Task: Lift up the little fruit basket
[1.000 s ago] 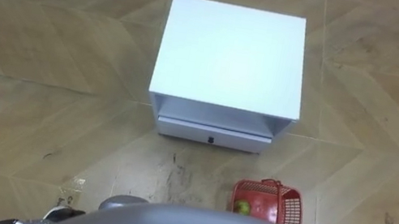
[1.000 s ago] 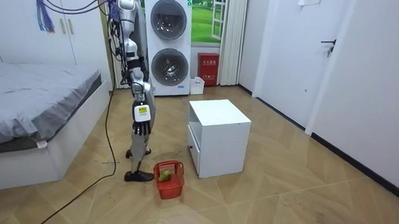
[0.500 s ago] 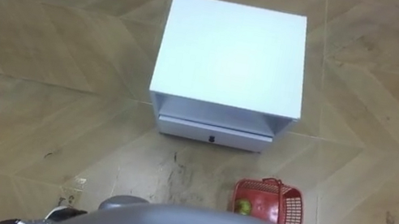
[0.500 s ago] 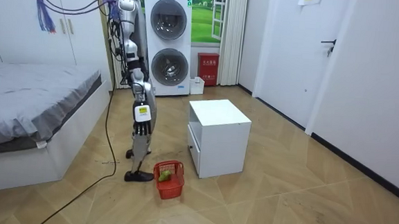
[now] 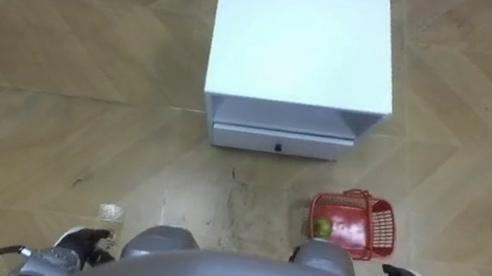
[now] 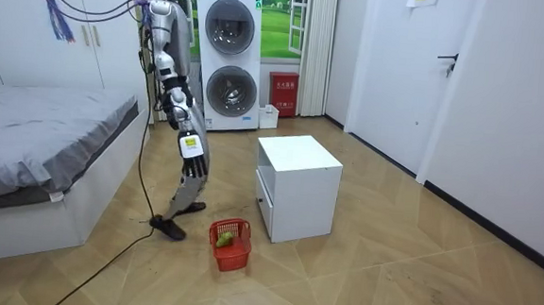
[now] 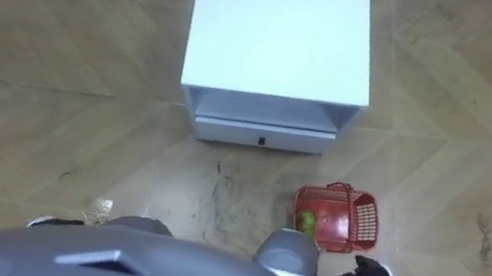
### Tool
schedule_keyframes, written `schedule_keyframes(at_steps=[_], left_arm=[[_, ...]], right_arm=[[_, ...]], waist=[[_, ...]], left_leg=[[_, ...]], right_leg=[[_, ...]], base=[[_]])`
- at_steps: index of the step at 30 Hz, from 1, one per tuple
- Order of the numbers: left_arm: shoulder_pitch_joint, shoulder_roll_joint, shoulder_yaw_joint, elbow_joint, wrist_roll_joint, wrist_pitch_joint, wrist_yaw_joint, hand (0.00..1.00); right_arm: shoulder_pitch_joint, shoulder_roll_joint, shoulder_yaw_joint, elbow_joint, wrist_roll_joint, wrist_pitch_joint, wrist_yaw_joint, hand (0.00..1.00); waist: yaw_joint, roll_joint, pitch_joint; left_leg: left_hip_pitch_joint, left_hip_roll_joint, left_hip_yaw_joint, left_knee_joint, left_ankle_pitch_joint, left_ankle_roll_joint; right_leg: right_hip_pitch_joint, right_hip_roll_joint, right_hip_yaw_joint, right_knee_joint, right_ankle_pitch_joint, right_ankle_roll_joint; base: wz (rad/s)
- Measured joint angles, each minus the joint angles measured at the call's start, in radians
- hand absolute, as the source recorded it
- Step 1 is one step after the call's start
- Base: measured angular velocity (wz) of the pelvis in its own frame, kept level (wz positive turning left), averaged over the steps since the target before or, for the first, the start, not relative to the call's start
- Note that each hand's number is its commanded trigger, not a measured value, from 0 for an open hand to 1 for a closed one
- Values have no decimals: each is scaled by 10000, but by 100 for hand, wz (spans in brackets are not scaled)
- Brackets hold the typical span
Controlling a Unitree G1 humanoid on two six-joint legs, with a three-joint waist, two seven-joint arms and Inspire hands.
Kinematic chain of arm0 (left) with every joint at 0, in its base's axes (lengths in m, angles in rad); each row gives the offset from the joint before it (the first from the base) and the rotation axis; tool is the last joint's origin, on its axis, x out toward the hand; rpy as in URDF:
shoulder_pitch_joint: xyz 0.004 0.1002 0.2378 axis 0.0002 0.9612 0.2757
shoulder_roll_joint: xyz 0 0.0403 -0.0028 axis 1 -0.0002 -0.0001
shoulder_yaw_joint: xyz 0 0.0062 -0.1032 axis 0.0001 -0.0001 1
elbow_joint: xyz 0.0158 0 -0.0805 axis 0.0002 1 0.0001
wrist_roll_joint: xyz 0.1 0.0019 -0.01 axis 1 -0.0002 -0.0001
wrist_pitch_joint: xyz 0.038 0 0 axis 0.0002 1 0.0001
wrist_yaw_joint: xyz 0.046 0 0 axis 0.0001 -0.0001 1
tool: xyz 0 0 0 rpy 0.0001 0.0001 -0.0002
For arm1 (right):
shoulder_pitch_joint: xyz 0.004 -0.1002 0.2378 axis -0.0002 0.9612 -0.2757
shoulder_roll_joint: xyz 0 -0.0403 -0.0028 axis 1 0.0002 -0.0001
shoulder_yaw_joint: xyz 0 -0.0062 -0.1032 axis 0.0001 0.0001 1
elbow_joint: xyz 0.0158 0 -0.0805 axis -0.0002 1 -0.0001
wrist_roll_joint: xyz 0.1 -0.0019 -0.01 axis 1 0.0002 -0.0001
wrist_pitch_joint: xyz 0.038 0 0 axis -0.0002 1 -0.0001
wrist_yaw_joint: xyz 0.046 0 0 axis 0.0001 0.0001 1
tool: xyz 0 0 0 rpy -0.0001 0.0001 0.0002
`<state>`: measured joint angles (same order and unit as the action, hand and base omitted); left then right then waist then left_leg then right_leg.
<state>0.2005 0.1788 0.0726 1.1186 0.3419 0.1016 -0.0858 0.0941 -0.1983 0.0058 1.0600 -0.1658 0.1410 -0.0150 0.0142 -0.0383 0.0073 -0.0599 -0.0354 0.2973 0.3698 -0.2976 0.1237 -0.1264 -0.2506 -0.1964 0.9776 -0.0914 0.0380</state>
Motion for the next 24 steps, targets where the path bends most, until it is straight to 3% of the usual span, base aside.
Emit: schedule_keyframes(at_steps=[1, 2, 3, 4, 6, 9, 11, 12, 13, 14, 15, 17, 21, 22, 24], left_arm=[[64, 53, -25, 0, -206, -10, 85, 0], [57, 54, -31, 8, -373, -19, 124, 0], [27, 51, -105, 10, -680, -110, 153, 0], [-17, 54, -160, 5, -774, -241, 174, 0], [-214, 45, -184, 25, -786, -493, 271, 0], [-977, 75, -247, 463, -1125, -673, 602, 0], [-1519, 184, -626, 627, -1369, -688, 955, 0], [-1639, 206, -692, 663, -1453, -718, 1058, 0], [-1835, 236, -854, 819, -1610, -824, 1237, 0], [-1922, 272, -1095, 890, -1976, -880, 1387, 0], [-1929, 296, -1179, 893, -2146, -888, 1443, 0], [-1861, 388, -1260, 999, -2536, -932, 1605, 0], [-1674, 627, -1744, 1296, -3216, -948, 1730, 0], [-1659, 684, -1776, 1337, -3309, -975, 1869, 0], [-1722, 729, -1857, 1359, -3322, -1156, 2170, 0]], right_arm=[[-64, -22, 0, -235, 359, -289, -128, 0], [-117, -31, -9, -353, 610, -412, -177, 0], [-240, -21, 17, -663, 1036, -518, -221, 0], [-244, 36, 24, -932, 1368, -538, -266, 0], [-421, 72, 118, -1388, 1830, -538, -315, 0], [-1177, 128, 120, -2100, 2613, -661, -778, 0], [-1901, 282, 124, -2262, 2985, -1095, -1308, 0], [-2078, 329, 123, -2261, 3062, -1174, -1447, 0], [-2378, 404, 131, -2256, 3157, -1285, -1709, 0], [-2599, 440, 150, -2266, 3131, -1409, -1941, 0], [-2688, 450, 152, -2272, 3130, -1481, -2046, 0], [-2751, 470, 125, -2433, 3181, -1641, -2470, 0], [-2854, 493, 126, -2552, 3291, -1779, -2947, 0], [-2856, 496, 115, -2555, 3249, -1911, -3051, 0], [-2863, 509, 9, -2562, 3093, -2151, -3132, 0]], waist=[[-35, -59, -7], [-47, -35, 20], [-76, 9, 108], [-121, 80, 115], [-27, 59, 60], [27, -151, 60], [52, -353, 71], [80, -425, 101], [129, -482, 119], [147, -482, 118], [144, -476, 120], [159, -496, 136], [65, -514, 156], [-83, -545, 155], [-316, -716, 184]], left_leg=[[-217, -1, -6, 267, -37, 44], [-352, 31, -27, 403, -43, 48], [-550, 142, -202, 630, -30, 43], [-780, 223, -340, 770, -7, 74], [-1426, 231, -431, 1235, -14, 132], [-3117, 229, -540, 2645, -62, 272], [-4400, 226, -556, 3804, -182, 464], [-4683, 226, -535, 4109, -218, 516], [-5210, 230, -527, 4676, -394, 669], [-5653, 244, -540, 5200, -733, 646], [-5865, 254, -547, 5436, -991, 655], [-6798, 260, -486, 6872, -1725, 825], [-7943, 229, -287, 8942, -2511, 984], [-8271, 227, -164, 9575, -2750, 1001], [-8808, 302, 183, 10370, -3043, 957]], right_leg=[[389, 94, 13, -29, 580, -39], [422, 137, 1, -210, 541, 3], [373, 384, -4, -344, 683, 36], [303, 535, 13, -449, 768, 93], [-56, 504, 38, -336, 546, 335], [-717, 501, 228, -215, -732, 456], [-1106, 478, 248, -130, -2120, 515], [-1226, 453, 270, -19, -2454, 502], [-1466, 416, 290, 297, -3072, 515], [-1789, 395, 324, 723, -3612, 502], [-2002, 370, 343, 1070, -3864, 491], [-2808, 26, 350, 2853, -4710, 532], [-4120, -721, 582, 5971, -4877, 508], [-4261, -1007, 689, 7061, -4805, 587], [-4345, -1290, 1156, 8386, -4673, 675]], base=[[-4], [10], [31], [33], [23], [19], [23], [25], [27], [25], [26], [24], [25], [73], [70]])
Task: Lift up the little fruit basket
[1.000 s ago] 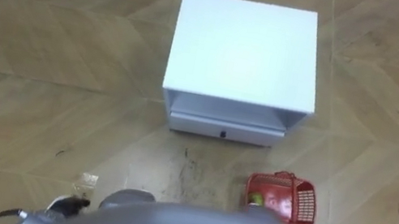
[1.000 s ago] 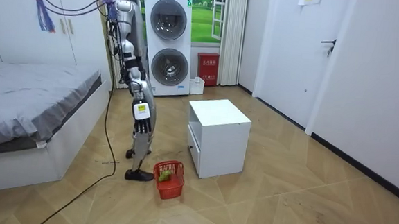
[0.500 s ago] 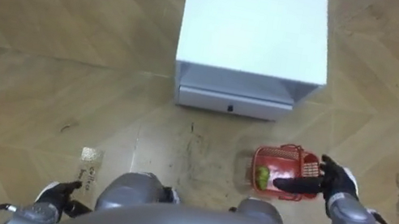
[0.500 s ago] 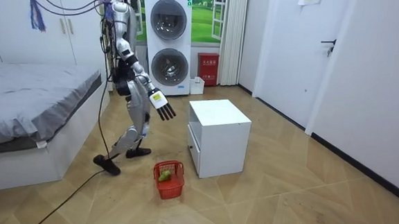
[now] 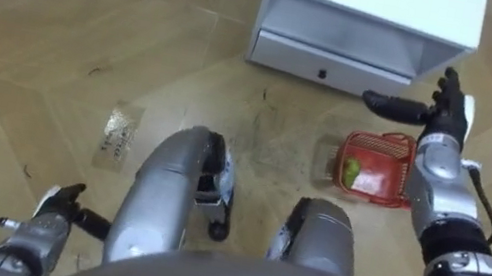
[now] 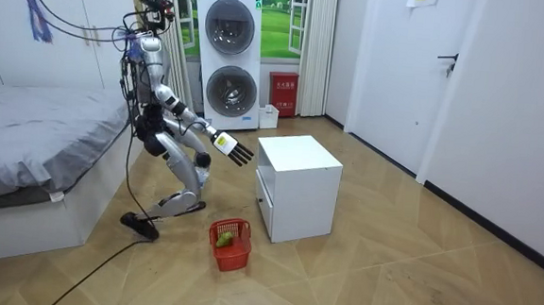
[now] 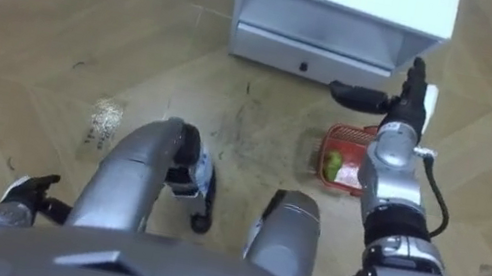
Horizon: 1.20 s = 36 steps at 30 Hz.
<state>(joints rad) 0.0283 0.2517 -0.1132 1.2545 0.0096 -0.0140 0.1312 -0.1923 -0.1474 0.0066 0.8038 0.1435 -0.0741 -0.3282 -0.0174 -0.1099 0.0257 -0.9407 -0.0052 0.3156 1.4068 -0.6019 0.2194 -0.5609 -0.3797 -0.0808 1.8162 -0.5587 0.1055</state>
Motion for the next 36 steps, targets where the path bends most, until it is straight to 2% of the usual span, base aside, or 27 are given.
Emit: schedule_keyframes(at_steps=[2, 4, 6, 7, 8, 9, 10, 11, 12, 13, 14, 15, 16, 18, 19, 20, 22, 24, 26, 27, 28, 29, 36], left_arm=[[-138, -19, -155, 32, -132, -173, 336, 0], [-225, -11, -414, 57, -492, -185, 617, 0], [-162, 15, -698, 279, -917, -213, 822, 0], [-148, 6, -808, 357, -1193, -254, 981, 0], [-160, 11, -890, 492, -1365, -367, 1079, 0], [-165, 6, -922, 600, -1376, -431, 1137, 0], [-148, -84, -966, 654, -1362, -553, 1236, 0], [71, -246, -962, 733, -1322, -602, 1229, 0], [173, -281, -978, 767, -1339, -617, 1231, 0], [432, -289, -1011, 910, -1377, -664, 1273, 0], [561, -283, -1155, 1045, -1387, -750, 1383, 0], [597, -273, -1247, 1046, -1387, -799, 1448, 0], [624, -281, -1391, 1044, -1386, -827, 1500, 0], [708, -343, -1471, 1023, -1375, -843, 1494, 0], [719, -344, -1545, 1027, -1370, -922, 1486, 0], [752, -346, -1668, 1027, -1367, -1014, 1469, 0], [888, -346, -1833, 1022, -1362, -1092, 1458, 0], [1037, -324, -1870, 1041, -1372, -1073, 1435, 0], [1087, -301, -1864, 1105, -1370, -1009, 1371, 0], [1120, -398, -1858, 1099, -1367, -982, 1292, 0], [1190, -459, -1862, 1097, -1373, -998, 1189, 0], [1191, -449, -1862, 1100, -1375, -1003, 1142, 0], [826, -426, -2045, 1099, -1381, -1010, 896, 0]], right_arm=[[-243, 3, -268, 56, -119, -73, -115, 0], [-397, 2, -306, 76, -141, -108, -208, 0], [-431, 3, -296, 74, -181, -123, -252, 0], [-425, 3, -298, 74, -258, -115, -335, 0], [-400, 9, -300, 74, -266, -99, -412, 0], [-378, 12, -302, 73, -269, -68, -443, 0], [-359, -15, -328, 5, -264, 85, -503, 0], [-364, -81, -343, -139, -219, 125, -560, 0], [-365, -60, -339, -195, -165, 130, -586, 0], [-303, 87, -307, -249, -115, 136, -591, 0], [16, 138, -329, -516, -144, 138, -594, 0], [140, 138, -374, -661, -188, 130, -595, 0], [163, 110, -417, -774, -247, 79, -615, 0], [199, 61, -466, -779, -357, 42, -623, 0], [222, 59, -470, -779, -445, 42, -621, 0], [222, 40, -478, -785, -696, 42, -616, 0], [221, 26, -465, -848, -850, 42, -613, 0], [228, 29, -379, -854, -937, 48, -619, 0], [226, 40, -249, -922, -1179, 60, -619, 0], [176, -14, -149, -1020, -1319, 73, -615, 0], [154, -9, 47, -1100, -1356, 80, -620, 0], [154, -24, 235, -1124, -1355, 80, -616, 0], [147, -464, 312, -1306, -1469, 98, -611, 0]], waist=[[-64, -13, 28], [-126, -31, 37], [-189, -57, 61], [-346, -52, 110], [-518, -120, 172], [-658, -204, 216], [-863, -393, 266], [-555, -127, 146], [-478, -178, 98], [-461, -362, 51], [-764, -477, -29], [-847, -551, -76], [-872, -645, -78], [-907, -622, -58], [-949, -638, -68], [-1017, -564, -19], [-1082, -448, 11], [-1161, -407, -5], [-1133, -429, 4], [-1071, -286, 33], [-953, -241, 55], [-955, -287, 55], [-955, -243, 33]], left_leg=[[-905, 299, 344, 1023, -192, -133], [-1454, 390, 520, 1678, -266, -140], [-1882, 431, 613, 2261, -311, -199], [-2117, 424, 624, 2589, -320, -224], [-2352, 353, 613, 2846, -355, -592], [-2489, 222, 586, 2961, -334, -1202], [-2738, -204, -236, 3729, -289, -1621], [-2896, -648, -1481, 4310, -837, -1373], [-3011, -776, -1495, 4408, -936, -1114], [-3081, -986, -1484, 4472, -1002, -970], [-3096, -1084, -1476, 4458, -978, -927], [-3110, -1026, -1441, 4464, -907, -872], [-3148, -865, -1354, 4556, -810, -902], [-3167, -726, -1350, 4743, -761, -962], [-3198, -727, -1344, 4800, -737, -1083], [-3214, -728, -1352, 4852, -701, -1175], [-3257, -726, -1353, 4916, -671, -1357], [-3327, -730, -1352, 4989, -645, -1514], [-3471, -724, -1424, 5185, -569, -1670], [-3619, -688, -1701, 5428, -482, -1832], [-3677, -749, -1958, 5519, -311, -2124], [-3627, -756, -2015, 5485, -202, -2227], [-3576, -741, -2040, 5166, -203, -2231]], right_leg=[[2, -59, 597, 1208, 252, 121], [147, -66, 966, 1631, 399, 128], [323, -133, 1084, 2144, 371, 127], [373, -251, 1062, 2515, 226, 44], [307, -388, 1027, 2876, 109, -19], [276, -532, 1023, 2998, 62, -112], [115, -747, 1068, 3234, -13, -252], [-355, -745, 1286, 3672, -41, -245], [-520, -774, 1427, 3875, -84, -191], [-497, -968, 1496, 4047, -175, -97], [65, -1143, 1312, 3895, -103, -33], [307, -1147, 1264, 3769, -87, -40], [506, -1067, 1300, 3746, -286, -49], [605, -964, 1403, 3968, -558, -166], [630, -966, 1492, 4113, -697, -227], [726, -964, 1480, 4222, -868, -246], [735, -929, 1582, 4423, -1048, -328], [740, -862, 1672, 4662, -1194, -369], [767, -664, 1832, 4950, -1379, -419], [756, -432, 1890, 5089, -1436, -430], [718, -220, 1987, 5136, -1439, -438], [731, -166, 2031, 5132, -1439, -437], [534, -140, 1963, 5213, -1456, -401]], base=[[39], [7], [3], [24], [35], [33], [-30], [-71], [-99], [-30], [5], [22], [0], [-4], [0], [5], [0], [0], [-10], [-40], [-45], [-27], [4]])
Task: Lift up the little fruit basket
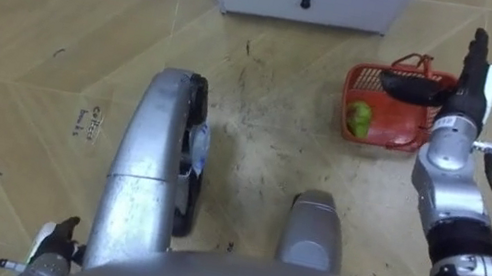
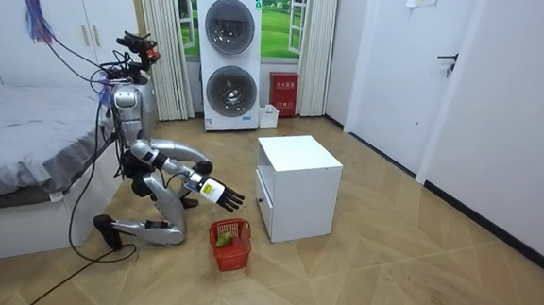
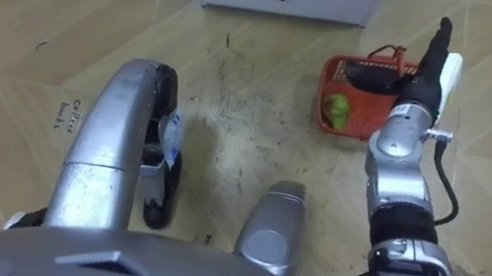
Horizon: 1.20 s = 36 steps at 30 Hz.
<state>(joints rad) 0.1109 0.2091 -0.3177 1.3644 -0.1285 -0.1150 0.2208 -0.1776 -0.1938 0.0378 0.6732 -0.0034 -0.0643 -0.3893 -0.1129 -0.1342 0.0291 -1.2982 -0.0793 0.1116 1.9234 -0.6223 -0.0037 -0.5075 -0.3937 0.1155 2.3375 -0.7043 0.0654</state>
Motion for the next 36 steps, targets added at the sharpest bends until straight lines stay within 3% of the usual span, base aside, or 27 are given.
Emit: schedule_keyframes(at_steps=[7, 15, 21, 23, 28, 36], left_arm=[[-255, 22, -58, 1, 5, 48, -378, 0], [-276, 20, -445, -87, 2, 53, -577, 0], [-257, 36, -481, -83, -4, 74, -837, 0], [-301, 42, -463, -74, -173, 82, -876, 0], [-252, 45, -418, -100, -191, 102, -879, 0], [-296, 52, -415, -277, -373, 97, -1071, 0]], right_arm=[[-29, -44, 1, 121, -5, 5, 136, 0], [-166, -103, 16, 439, 335, 112, 333, 0], [-310, -164, 30, 724, 509, 147, 447, 0], [-538, -335, 26, 1254, 802, 140, 447, 0], [-556, -655, -10, 1884, 1186, 146, 472, 0], [-824, -908, -9, 3099, 2195, 231, 1038, 0]], waist=[[52, 267, 33], [89, 523, 49], [105, 527, 48], [99, 534, 47], [127, 516, 58], [402, 453, 106]], left_leg=[[-10, 39, -33, -151, -33, -68], [-223, 313, 196, -278, 31, -248], [-377, 333, 349, -421, 34, -257], [-443, 314, 422, -483, 88, -359], [-446, 328, 478, -515, 87, -362], [-482, 340, 482, -580, 112, -415]], right_leg=[[-180, 82, 66, 121, -10, 18], [-673, 120, 367, 346, -58, 110], [-1006, 28, 468, 447, -78, 153], [-1064, -60, 490, 507, -84, 165], [-1085, -77, 455, 536, -86, 169], [-1166, -73, 403, 546, -86, 169]], base=[[0], [-4], [4], [6], [4], [2]])
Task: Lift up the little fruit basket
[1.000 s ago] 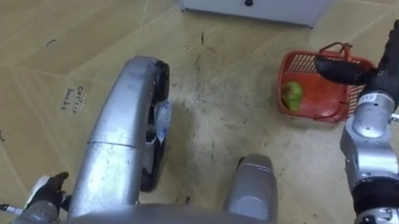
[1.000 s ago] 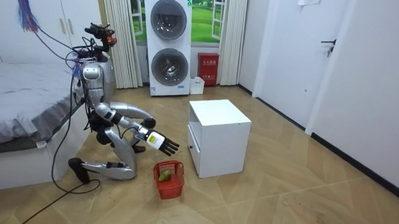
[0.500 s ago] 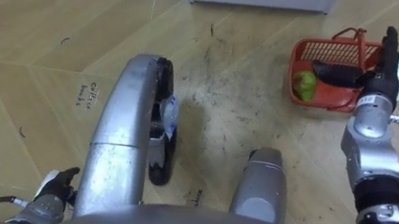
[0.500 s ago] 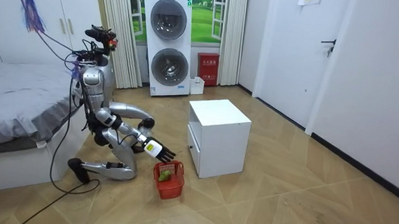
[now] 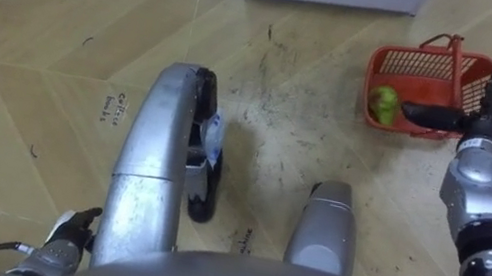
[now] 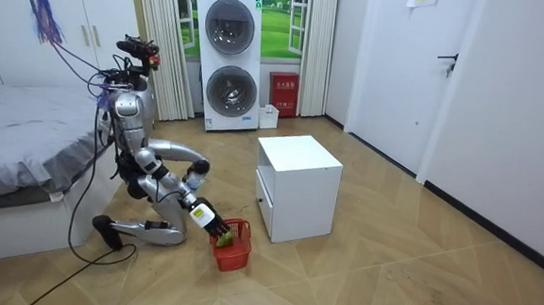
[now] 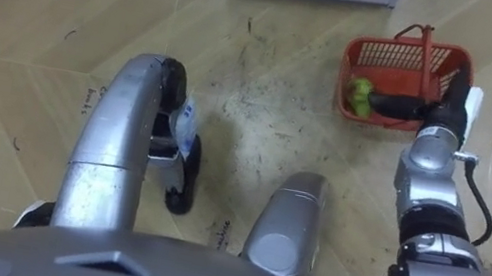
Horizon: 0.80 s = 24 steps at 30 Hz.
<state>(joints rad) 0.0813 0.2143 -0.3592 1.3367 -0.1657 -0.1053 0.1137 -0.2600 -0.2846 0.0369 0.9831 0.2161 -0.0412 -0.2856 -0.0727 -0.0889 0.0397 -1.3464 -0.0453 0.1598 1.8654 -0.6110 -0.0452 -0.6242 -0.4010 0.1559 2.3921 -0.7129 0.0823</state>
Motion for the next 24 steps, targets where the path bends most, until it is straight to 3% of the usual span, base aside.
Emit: schedule_keyframes(at_steps=[8, 17, 18, 19, 20, 24], left_arm=[[6, 10, -4, -222, -200, 120, -97, 0], [-22, 127, -3, -354, -206, 209, -217, 0], [-20, 175, -2, -434, -206, 221, -269, 0], [-24, 228, -2, -461, -206, 216, -345, 0], [-23, 270, -3, -471, -206, 219, -387, 0], [-22, 284, -12, -515, -208, 281, -391, 0]], right_arm=[[-149, -244, 33, 454, 977, 6, 497, 0], [-156, -344, 206, 636, 1142, 23, 604, 0], [-156, -344, 206, 635, 1140, 23, 619, 4], [-156, -343, 222, 635, 1138, 23, 667, 56], [-156, -342, 233, 635, 1138, 23, 717, 100], [-159, -357, 231, 635, 1245, 23, 713, 100]], waist=[[278, 97, 30], [284, 92, 39], [289, 96, 36], [312, 97, 35], [323, 95, 37], [345, 87, 41]], left_leg=[[-57, 7, 11, -102, 51, -96], [-149, 19, 20, -228, 148, -272], [-149, 46, 20, -238, 151, -276], [-146, 115, 24, -236, 155, -279], [-142, 158, 25, -234, 157, -280], [-139, 159, 25, -252, 170, -304]], right_leg=[[-105, 9, 13, 14, -2, 3], [-249, 13, -14, 101, -3, 6], [-242, 15, -43, 103, -3, 6], [-247, 19, -60, 110, -3, 6], [-248, 24, -82, 110, -3, 6], [-258, 21, -100, 109, -3, 6]], base=[[0], [3], [3], [0], [0], [0]])
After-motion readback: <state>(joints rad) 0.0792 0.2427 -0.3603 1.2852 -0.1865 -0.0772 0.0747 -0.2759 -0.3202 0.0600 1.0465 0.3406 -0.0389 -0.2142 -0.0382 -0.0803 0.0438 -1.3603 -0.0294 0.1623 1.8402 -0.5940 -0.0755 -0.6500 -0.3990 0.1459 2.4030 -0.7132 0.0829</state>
